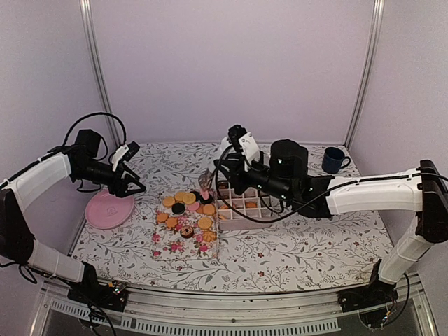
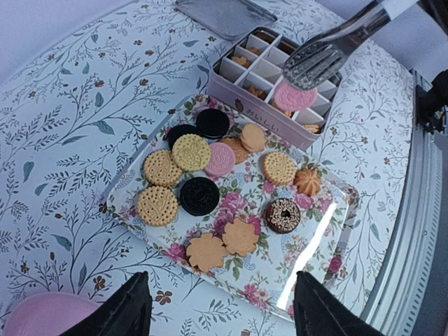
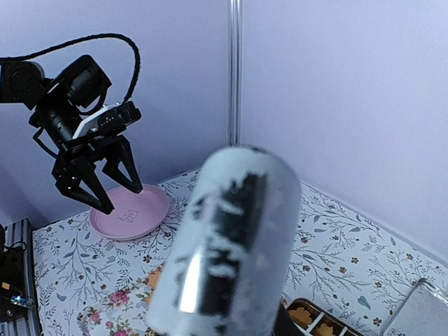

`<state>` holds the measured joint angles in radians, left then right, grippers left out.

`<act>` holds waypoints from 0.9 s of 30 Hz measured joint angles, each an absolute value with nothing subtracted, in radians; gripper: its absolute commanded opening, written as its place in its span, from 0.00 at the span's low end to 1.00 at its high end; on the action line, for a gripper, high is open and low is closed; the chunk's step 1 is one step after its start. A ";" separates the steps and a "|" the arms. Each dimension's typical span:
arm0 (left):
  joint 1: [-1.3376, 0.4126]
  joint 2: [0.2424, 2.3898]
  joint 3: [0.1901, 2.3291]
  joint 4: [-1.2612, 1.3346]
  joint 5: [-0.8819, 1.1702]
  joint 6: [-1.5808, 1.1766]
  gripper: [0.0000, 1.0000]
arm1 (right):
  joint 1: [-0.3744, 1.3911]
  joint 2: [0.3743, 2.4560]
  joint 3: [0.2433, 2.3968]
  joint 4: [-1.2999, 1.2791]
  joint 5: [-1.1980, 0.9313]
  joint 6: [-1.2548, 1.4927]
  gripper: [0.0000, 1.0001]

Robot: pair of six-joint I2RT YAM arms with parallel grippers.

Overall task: Pack the cookies
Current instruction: Place the fake cookies in the empty pocket of the box.

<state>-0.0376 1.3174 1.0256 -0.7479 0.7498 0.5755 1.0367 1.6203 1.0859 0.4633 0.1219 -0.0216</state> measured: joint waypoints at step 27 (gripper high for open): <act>-0.050 1.317 1.026 -0.746 0.747 0.572 0.70 | 1.013 1.352 0.908 0.218 0.132 -0.147 0.00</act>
